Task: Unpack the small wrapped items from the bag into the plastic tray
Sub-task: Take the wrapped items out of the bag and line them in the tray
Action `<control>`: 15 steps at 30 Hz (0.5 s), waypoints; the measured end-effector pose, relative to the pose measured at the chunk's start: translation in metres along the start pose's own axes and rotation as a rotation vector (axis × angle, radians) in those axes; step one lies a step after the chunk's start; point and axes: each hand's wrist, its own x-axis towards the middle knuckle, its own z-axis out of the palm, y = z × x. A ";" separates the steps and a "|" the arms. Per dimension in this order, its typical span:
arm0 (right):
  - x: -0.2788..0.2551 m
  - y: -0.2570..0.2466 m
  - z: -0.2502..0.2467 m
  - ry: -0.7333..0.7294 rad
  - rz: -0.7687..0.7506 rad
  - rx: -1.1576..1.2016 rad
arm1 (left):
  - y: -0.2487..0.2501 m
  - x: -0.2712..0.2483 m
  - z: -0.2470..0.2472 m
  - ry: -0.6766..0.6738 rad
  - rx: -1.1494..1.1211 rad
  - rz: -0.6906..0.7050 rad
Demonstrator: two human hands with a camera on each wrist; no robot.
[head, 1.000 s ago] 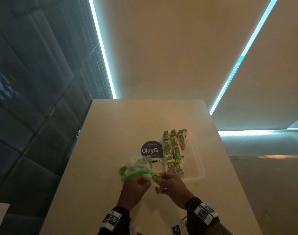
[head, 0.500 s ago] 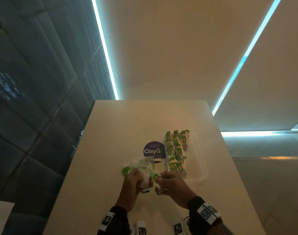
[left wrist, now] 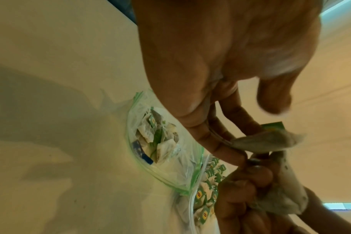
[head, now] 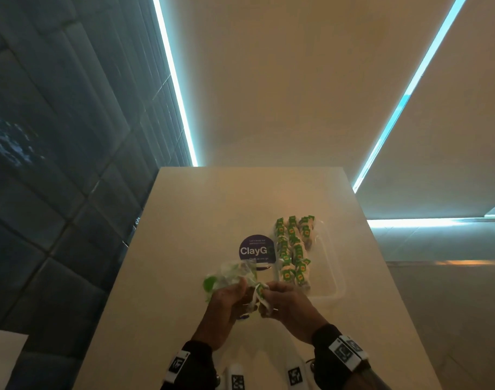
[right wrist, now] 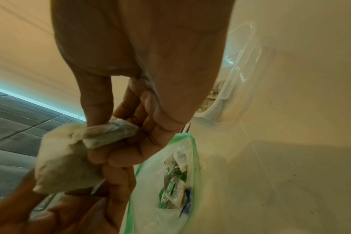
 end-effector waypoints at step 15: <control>-0.006 -0.013 -0.004 0.099 0.051 -0.018 | -0.005 0.014 -0.007 0.235 0.342 0.045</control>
